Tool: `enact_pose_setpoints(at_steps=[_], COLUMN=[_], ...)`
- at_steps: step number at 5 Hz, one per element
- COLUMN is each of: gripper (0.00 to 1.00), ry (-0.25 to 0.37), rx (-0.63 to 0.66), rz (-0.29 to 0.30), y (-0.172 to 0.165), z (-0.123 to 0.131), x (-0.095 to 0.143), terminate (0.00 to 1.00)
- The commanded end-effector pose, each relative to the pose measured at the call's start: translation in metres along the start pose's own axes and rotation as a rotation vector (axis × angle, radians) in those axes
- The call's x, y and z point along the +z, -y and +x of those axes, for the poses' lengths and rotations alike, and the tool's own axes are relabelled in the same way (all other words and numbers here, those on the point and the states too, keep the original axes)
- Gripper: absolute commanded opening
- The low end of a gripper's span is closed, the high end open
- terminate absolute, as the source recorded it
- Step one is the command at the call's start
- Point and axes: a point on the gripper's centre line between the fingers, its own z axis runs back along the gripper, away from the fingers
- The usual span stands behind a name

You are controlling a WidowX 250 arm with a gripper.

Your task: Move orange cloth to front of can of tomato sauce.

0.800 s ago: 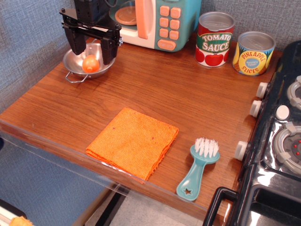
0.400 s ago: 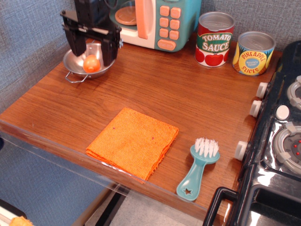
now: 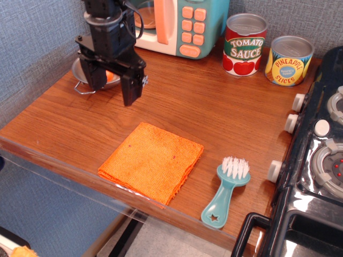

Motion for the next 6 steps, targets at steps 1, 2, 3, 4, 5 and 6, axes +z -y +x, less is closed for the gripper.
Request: enact_pose_setpoints(at_steps=[1,2,3,4,5,6], gripper=[1.0,1.0,1.0,1.0,1.0,1.0], ry=[0.01,-0.004,-0.006,-0.008,-0.01,-0.012], rx=[-0.101,-0.12,-0.122,-0.115,-0.099,-0.087], rz=[-0.022,-0.027,-0.008,0.002,0.019,0.019], y=[0.034,0.052,0.069,0.079,0.079,0.069], z=[-0.025,-0.03,-0.03,-0.028,-0.026,-0.024], x=[-0.003,-0.018,-0.031,-0.043,-0.055,-0.062], terminate=[0.0,0.0,0.0,0.0,0.0,0.0])
